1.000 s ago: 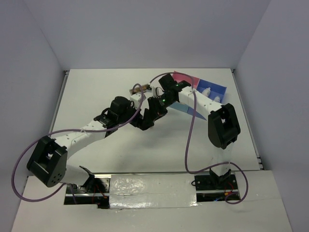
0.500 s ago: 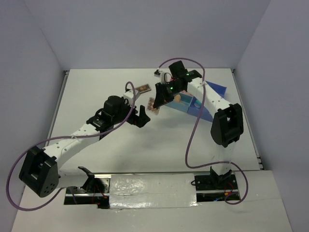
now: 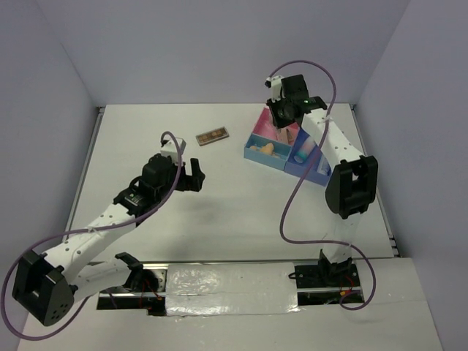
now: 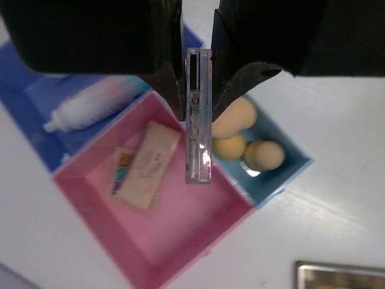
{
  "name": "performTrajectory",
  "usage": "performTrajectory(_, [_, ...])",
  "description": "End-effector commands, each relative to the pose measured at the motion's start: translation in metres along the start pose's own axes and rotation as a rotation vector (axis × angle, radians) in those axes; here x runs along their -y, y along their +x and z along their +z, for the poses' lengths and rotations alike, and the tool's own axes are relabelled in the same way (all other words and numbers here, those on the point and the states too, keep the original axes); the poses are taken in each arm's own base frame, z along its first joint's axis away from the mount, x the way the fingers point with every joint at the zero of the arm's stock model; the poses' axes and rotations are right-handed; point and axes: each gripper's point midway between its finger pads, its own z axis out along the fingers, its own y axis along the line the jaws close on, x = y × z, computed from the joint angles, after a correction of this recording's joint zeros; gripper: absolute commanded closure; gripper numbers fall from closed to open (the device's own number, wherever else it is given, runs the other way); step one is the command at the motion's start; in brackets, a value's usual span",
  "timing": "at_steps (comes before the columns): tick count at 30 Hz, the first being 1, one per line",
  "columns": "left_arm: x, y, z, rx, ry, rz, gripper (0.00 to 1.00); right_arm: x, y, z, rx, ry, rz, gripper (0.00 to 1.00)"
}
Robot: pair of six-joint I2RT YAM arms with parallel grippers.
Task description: Organize the makeup
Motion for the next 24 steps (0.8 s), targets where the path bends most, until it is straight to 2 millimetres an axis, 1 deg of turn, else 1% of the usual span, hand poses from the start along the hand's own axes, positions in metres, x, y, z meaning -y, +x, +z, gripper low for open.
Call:
performTrajectory(1, [-0.034, -0.007, -0.014, 0.049, -0.193, -0.091, 0.01, 0.051, -0.032, 0.009, 0.081, 0.268, -0.105, 0.99])
performTrajectory(3, [-0.040, -0.005, -0.021, 0.049, -0.219, -0.093, 0.01, 0.059, -0.033, 0.018, 0.080, 0.302, -0.121, 0.97])
performTrajectory(4, [-0.041, -0.004, -0.023, 0.050, -0.220, -0.092, 0.01, 0.062, -0.030, 0.027, 0.063, 0.315, -0.141, 0.96])
performTrajectory(5, [-0.043, -0.001, -0.024, 0.044, -0.226, -0.092, 0.01, 0.066, -0.028, 0.031, 0.057, 0.336, -0.149, 0.94])
performTrajectory(6, [-0.043, -0.002, -0.027, 0.049, -0.227, -0.096, 0.01, 0.067, -0.025, 0.036, 0.044, 0.342, -0.159, 0.92])
performTrajectory(7, [-0.045, 0.001, -0.029, 0.045, -0.235, -0.104, 0.01, 0.069, -0.019, 0.046, 0.020, 0.342, -0.171, 0.88])
performTrajectory(8, [-0.047, 0.002, -0.031, 0.046, -0.239, -0.114, 0.01, 0.072, -0.016, 0.048, 0.007, 0.348, -0.176, 0.84])
performTrajectory(10, [-0.049, 0.005, -0.033, 0.044, -0.242, -0.124, 0.01, 0.072, -0.007, 0.059, -0.019, 0.346, -0.187, 0.79])
performTrajectory(11, [-0.049, 0.008, -0.033, 0.040, -0.239, -0.130, 0.01, 0.073, -0.004, 0.060, -0.028, 0.346, -0.192, 0.77])
performTrajectory(12, [-0.047, 0.009, -0.032, 0.039, -0.223, -0.142, 0.01, 0.073, -0.004, 0.062, -0.032, 0.346, -0.192, 0.69])
performTrajectory(14, [-0.046, 0.011, -0.030, 0.028, -0.200, -0.149, 0.01, 0.072, 0.000, 0.063, -0.046, 0.329, -0.193, 0.62])
performTrajectory(15, [-0.047, 0.011, -0.029, 0.023, -0.195, -0.153, 0.01, 0.070, -0.002, 0.062, -0.043, 0.320, -0.192, 0.53])
performTrajectory(16, [-0.043, 0.010, -0.028, 0.015, -0.168, -0.155, 0.01, 0.071, -0.002, 0.061, -0.046, 0.311, -0.189, 0.48])
performTrajectory(17, [-0.042, 0.012, -0.024, -0.002, -0.158, -0.153, 0.01, 0.068, -0.002, 0.058, -0.047, 0.293, -0.191, 0.37])
performTrajectory(18, [-0.044, 0.011, -0.023, -0.009, -0.157, -0.153, 0.01, 0.067, -0.002, 0.057, -0.049, 0.286, -0.193, 0.31])
performTrajectory(19, [-0.040, 0.008, -0.021, -0.019, -0.132, -0.154, 0.01, 0.066, -0.002, 0.056, -0.051, 0.279, -0.195, 0.26])
performTrajectory(20, [-0.042, 0.014, -0.015, -0.054, -0.135, -0.152, 0.01, 0.066, 0.000, 0.054, -0.059, 0.273, -0.197, 0.22])
performTrajectory(21, [-0.043, 0.014, -0.012, -0.072, -0.122, -0.152, 0.01, 0.064, -0.003, 0.050, -0.052, 0.257, -0.203, 0.15])
performTrajectory(22, [-0.041, 0.009, -0.010, -0.077, -0.109, -0.150, 0.01, 0.064, -0.003, 0.048, -0.052, 0.245, -0.206, 0.11])
performTrajectory(23, [-0.046, 0.016, -0.003, -0.117, -0.112, -0.137, 0.01, 0.062, -0.005, 0.039, -0.051, 0.230, -0.218, 0.05])
performTrajectory(24, [-0.046, 0.016, 0.001, -0.134, -0.099, -0.130, 0.01, 0.056, -0.008, 0.035, -0.038, 0.185, -0.223, 0.01])
